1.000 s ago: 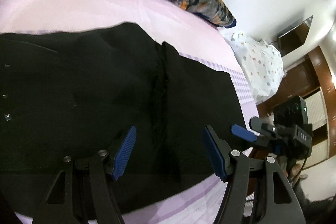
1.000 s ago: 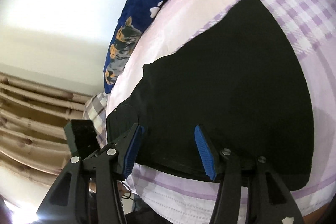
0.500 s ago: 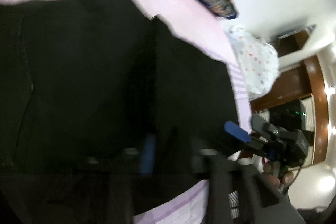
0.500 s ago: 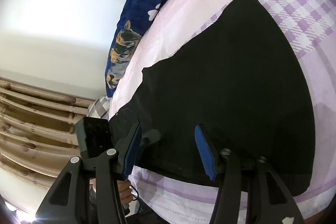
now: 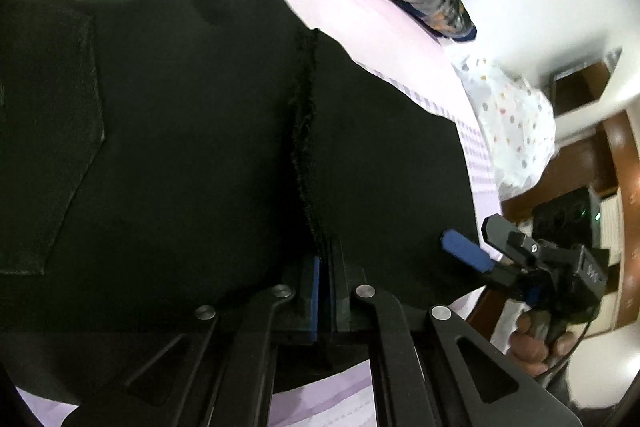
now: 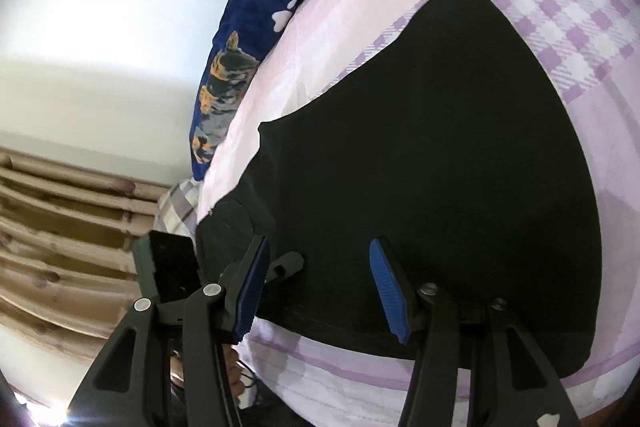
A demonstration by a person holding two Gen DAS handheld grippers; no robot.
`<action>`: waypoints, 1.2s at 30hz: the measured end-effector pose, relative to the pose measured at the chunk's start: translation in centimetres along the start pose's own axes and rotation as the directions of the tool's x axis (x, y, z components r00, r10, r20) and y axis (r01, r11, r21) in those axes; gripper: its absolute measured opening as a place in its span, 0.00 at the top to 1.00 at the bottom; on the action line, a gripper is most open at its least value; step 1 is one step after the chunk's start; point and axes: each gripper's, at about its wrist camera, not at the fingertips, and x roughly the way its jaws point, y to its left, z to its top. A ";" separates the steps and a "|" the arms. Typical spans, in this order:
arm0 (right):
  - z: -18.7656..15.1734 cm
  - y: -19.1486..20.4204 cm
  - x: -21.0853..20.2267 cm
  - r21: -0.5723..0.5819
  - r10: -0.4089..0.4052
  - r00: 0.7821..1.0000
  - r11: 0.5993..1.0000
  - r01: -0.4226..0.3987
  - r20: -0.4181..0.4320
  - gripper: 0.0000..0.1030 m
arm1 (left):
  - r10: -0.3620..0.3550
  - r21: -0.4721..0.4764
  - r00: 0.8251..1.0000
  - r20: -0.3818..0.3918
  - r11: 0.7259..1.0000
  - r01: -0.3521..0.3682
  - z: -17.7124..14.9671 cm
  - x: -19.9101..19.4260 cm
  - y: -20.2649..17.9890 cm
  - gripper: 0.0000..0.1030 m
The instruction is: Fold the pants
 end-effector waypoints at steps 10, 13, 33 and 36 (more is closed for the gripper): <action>2.6 2.3 -0.9 -0.177 -0.228 0.963 0.952 0.252 0.141 0.51 | 0.202 0.260 0.939 0.278 0.925 -0.276 -0.7 -3.7 -5.2 0.63; 4.4 3.2 -0.6 -0.254 -0.328 0.924 0.893 0.371 0.197 0.51 | 0.152 0.330 0.942 0.299 0.910 -0.252 -0.4 -3.6 -6.6 0.60; 4.6 -0.4 -1.0 -0.234 -0.423 0.889 0.859 0.455 0.175 0.66 | 0.178 0.298 0.972 0.156 0.929 -0.218 -0.3 0.2 -4.9 0.57; 1.6 -0.3 -2.3 -0.245 -0.428 0.889 0.856 0.456 0.162 0.66 | 0.166 0.232 0.970 0.178 0.951 -0.206 -0.4 -1.8 -4.0 0.52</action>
